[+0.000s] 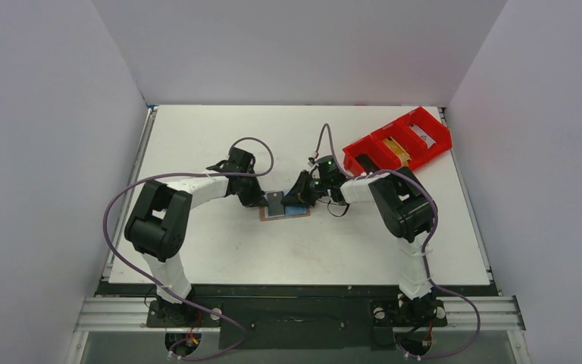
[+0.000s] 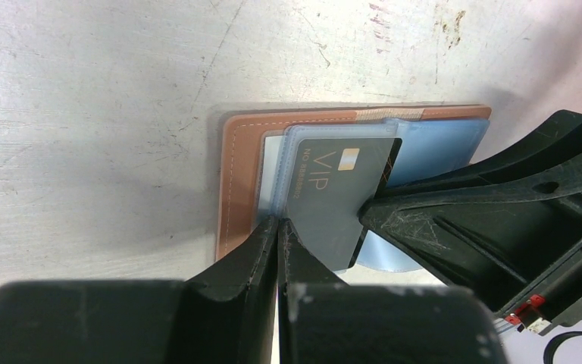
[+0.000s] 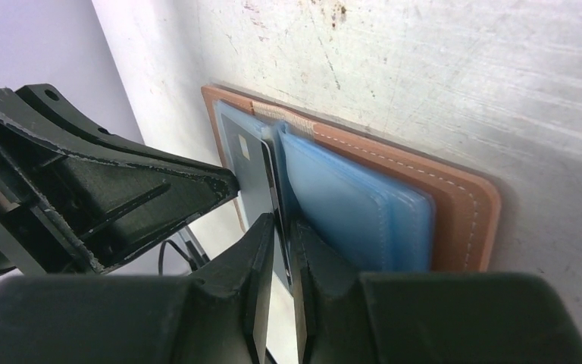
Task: Take the credit cards out of the card holder
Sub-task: Remove the credit card from the card holder.
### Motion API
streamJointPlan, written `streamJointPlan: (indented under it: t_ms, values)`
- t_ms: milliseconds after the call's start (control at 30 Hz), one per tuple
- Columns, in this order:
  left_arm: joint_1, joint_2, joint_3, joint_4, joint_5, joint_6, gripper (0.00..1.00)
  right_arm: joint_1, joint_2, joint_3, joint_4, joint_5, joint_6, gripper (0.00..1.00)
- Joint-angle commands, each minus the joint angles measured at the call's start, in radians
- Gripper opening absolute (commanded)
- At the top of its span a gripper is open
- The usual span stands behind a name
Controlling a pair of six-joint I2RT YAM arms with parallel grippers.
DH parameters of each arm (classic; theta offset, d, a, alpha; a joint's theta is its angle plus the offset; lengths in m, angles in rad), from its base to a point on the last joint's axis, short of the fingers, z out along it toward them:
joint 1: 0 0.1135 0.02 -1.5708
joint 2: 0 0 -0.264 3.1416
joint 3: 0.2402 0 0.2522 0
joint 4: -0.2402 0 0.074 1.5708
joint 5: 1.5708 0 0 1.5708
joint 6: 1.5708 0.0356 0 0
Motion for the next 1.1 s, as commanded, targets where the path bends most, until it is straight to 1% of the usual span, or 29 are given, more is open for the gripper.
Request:
streamJointPlan:
  t_ms: [0,167,333,467,567,667,1067]
  values:
    - [0.0,0.05,-0.035,-0.051,-0.07,0.014,0.0,-0.01,0.007,-0.041,0.076,0.066,0.04,0.13]
    - [0.0,0.051,-0.034,-0.051,-0.07,0.013,0.0,-0.019,0.011,-0.08,0.186,0.042,0.1,0.11]
    - [0.0,0.052,-0.035,-0.049,-0.069,0.012,0.0,-0.021,0.008,-0.089,0.216,0.037,0.123,0.08]
    - [0.0,0.054,-0.038,-0.048,-0.067,0.007,0.0,-0.021,0.007,-0.096,0.24,0.033,0.137,0.0]
    - [0.003,0.055,-0.041,-0.052,-0.076,0.003,0.0,-0.026,-0.004,-0.102,0.243,0.038,0.135,0.0]
    - [0.01,0.053,-0.043,-0.064,-0.091,0.001,0.0,-0.036,-0.018,-0.109,0.22,0.055,0.11,0.0]
    - [0.021,0.051,-0.051,-0.061,-0.101,-0.001,0.0,-0.059,-0.077,-0.088,0.019,0.123,-0.044,0.0]
